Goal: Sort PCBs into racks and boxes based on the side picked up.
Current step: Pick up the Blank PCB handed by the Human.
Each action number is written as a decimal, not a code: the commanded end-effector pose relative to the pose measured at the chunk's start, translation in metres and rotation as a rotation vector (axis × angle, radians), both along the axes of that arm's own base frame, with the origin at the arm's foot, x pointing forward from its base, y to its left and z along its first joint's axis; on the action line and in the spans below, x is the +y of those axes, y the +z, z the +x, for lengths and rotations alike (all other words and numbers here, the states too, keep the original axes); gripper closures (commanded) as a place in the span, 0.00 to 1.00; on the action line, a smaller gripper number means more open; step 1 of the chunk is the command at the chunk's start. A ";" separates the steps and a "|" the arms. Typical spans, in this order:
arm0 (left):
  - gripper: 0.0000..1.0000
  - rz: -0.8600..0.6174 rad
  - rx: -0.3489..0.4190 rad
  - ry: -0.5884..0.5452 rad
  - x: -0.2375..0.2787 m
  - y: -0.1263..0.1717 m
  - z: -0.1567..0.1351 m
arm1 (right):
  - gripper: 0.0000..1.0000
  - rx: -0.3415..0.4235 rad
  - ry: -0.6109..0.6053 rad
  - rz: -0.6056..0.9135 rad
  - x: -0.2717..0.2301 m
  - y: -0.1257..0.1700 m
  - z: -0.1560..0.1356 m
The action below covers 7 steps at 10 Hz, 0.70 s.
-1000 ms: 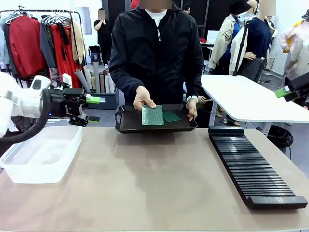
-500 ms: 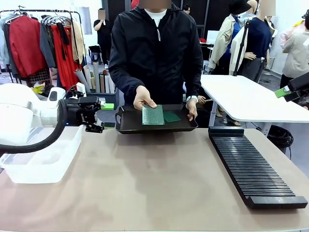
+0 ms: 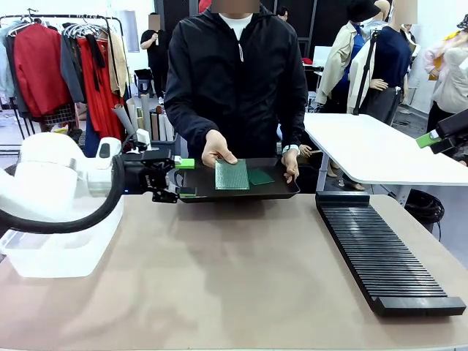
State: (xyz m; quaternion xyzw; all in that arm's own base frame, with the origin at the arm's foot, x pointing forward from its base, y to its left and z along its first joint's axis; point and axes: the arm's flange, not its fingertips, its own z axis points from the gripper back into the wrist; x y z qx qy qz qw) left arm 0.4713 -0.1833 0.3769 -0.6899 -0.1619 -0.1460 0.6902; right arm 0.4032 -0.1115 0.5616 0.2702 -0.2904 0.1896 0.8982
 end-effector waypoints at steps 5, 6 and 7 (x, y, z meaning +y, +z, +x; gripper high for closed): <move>0.00 0.011 0.012 0.065 -0.052 -0.014 0.017 | 0.00 -0.003 0.002 0.003 0.000 0.001 0.000; 0.00 0.010 0.018 0.068 -0.059 -0.016 0.019 | 0.00 -0.003 0.002 0.003 0.000 0.001 0.000; 0.00 0.008 0.014 0.062 -0.068 -0.018 0.021 | 0.00 -0.003 0.002 0.003 0.000 0.001 0.000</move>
